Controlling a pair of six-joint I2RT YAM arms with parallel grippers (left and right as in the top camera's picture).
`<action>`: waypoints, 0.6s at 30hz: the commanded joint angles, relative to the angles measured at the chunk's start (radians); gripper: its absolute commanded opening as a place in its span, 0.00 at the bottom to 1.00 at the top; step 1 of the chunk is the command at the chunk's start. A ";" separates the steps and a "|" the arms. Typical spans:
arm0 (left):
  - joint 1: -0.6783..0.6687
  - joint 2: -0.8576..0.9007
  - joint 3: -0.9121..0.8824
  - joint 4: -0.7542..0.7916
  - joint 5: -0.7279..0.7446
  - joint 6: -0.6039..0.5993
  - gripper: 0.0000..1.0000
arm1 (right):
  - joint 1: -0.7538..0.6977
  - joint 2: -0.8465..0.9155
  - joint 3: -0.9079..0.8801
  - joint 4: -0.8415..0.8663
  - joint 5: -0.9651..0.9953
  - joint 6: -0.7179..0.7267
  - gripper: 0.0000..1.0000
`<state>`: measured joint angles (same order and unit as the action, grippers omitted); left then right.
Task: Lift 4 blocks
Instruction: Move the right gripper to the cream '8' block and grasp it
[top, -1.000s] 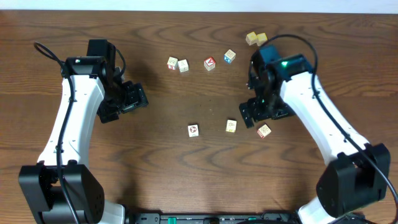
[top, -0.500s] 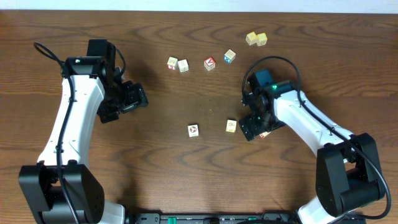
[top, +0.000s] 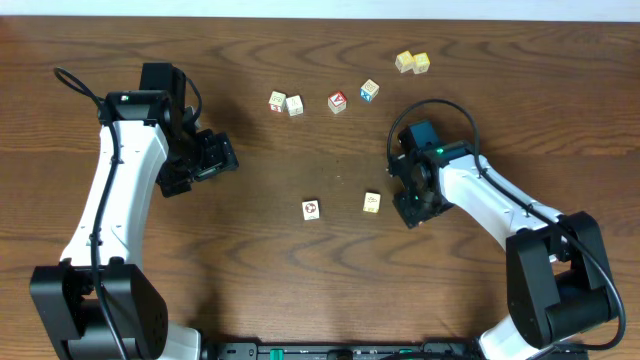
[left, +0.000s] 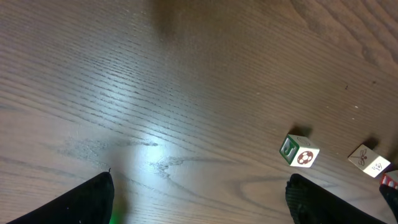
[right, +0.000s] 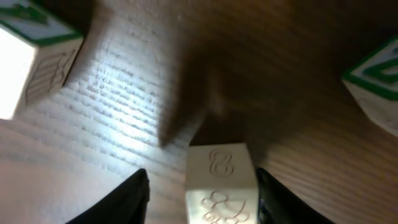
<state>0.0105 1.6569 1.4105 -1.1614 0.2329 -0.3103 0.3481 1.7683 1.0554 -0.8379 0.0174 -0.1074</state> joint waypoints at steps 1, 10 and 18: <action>0.001 -0.003 -0.002 -0.001 -0.010 0.002 0.88 | -0.003 0.001 -0.025 0.022 0.008 0.018 0.50; 0.001 -0.003 -0.002 0.000 -0.010 0.002 0.89 | -0.002 0.001 -0.028 0.034 0.011 0.051 0.41; 0.001 -0.003 -0.003 0.000 -0.009 0.002 0.89 | -0.002 0.001 -0.028 0.046 0.008 0.131 0.27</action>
<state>0.0105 1.6569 1.4105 -1.1595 0.2329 -0.3103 0.3481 1.7683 1.0325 -0.7967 0.0196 -0.0254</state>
